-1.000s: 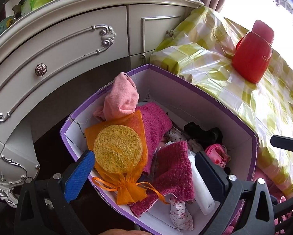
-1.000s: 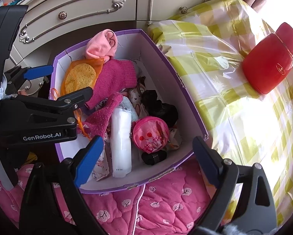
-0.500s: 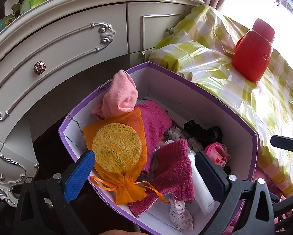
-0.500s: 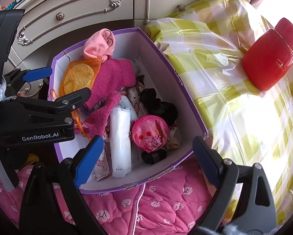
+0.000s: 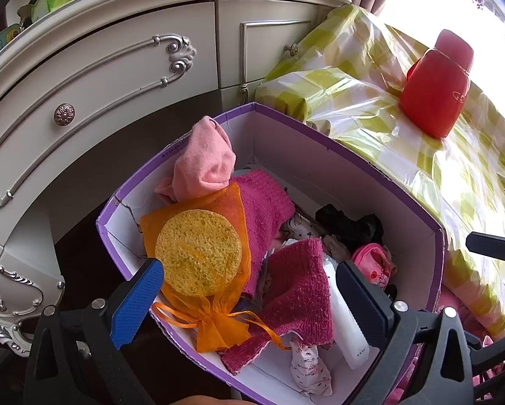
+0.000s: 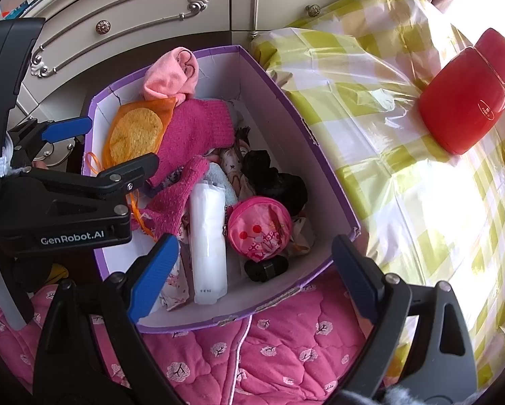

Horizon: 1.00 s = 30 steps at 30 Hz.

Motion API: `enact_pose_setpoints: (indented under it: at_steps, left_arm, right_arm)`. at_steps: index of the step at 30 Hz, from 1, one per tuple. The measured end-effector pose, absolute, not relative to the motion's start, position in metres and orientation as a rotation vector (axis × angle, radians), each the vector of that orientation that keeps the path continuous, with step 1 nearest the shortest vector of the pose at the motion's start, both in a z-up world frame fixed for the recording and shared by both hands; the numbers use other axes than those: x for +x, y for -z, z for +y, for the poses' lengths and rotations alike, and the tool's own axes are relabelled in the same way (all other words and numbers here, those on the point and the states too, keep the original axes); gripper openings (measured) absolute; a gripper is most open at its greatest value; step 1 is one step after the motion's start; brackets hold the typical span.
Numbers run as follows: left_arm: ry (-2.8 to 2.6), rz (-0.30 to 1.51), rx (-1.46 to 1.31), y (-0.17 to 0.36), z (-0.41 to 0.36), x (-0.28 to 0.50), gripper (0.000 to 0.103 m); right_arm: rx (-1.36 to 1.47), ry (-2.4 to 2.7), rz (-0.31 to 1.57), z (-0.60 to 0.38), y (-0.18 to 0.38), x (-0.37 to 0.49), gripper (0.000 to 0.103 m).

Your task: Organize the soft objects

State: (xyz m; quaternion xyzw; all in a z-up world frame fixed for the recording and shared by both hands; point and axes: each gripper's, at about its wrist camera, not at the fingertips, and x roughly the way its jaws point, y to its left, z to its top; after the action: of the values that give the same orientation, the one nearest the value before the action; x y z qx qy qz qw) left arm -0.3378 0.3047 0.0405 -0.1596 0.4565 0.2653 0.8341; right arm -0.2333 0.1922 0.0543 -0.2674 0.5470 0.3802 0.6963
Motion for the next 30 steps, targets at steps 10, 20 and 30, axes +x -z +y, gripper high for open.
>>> enact_pose_setpoints:
  at_steps: [10, 20, 30]
  left_arm:
    - [-0.565, 0.970, -0.343, -0.0391, 0.3050, -0.3386, 0.103]
    - [-0.565, 0.973, -0.345, -0.0379, 0.3054, -0.3386, 0.103]
    - [-0.566, 0.973, -0.346, -0.0376, 0.3050, -0.3384, 0.103]
  right_arm:
    - [-0.593, -0.855, 1.231, 0.1921, -0.0514, -0.2344, 0.093]
    - [-0.586, -0.860, 1.245, 0.1911, -0.0492, -0.2343, 0.093]
    - [-0.582, -0.858, 1.249, 0.1913, -0.0478, -0.2342, 0.093]
